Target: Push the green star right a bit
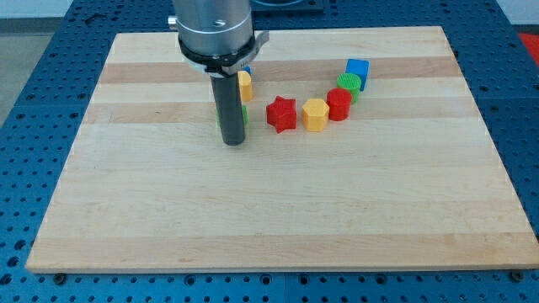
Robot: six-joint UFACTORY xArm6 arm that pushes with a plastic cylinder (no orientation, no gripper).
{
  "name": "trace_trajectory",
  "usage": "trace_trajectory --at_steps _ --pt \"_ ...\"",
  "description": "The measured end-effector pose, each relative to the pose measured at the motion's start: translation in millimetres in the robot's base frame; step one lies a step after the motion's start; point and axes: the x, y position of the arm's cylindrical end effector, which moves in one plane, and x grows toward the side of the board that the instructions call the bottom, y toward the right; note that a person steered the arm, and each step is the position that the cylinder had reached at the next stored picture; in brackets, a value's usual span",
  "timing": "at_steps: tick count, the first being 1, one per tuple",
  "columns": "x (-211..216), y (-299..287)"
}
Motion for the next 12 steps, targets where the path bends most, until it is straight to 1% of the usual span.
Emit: trace_trajectory --at_steps 1,2,3,4,5,6,7,9,10,12 --pt "-25 3" --pt "-32 11" --pt "-22 11" --pt "-9 -3" --pt "-7 -37" --pt "-8 -71" --pt "-22 -83" --pt "-55 -80" --pt "-62 -68" --pt "-62 -28"
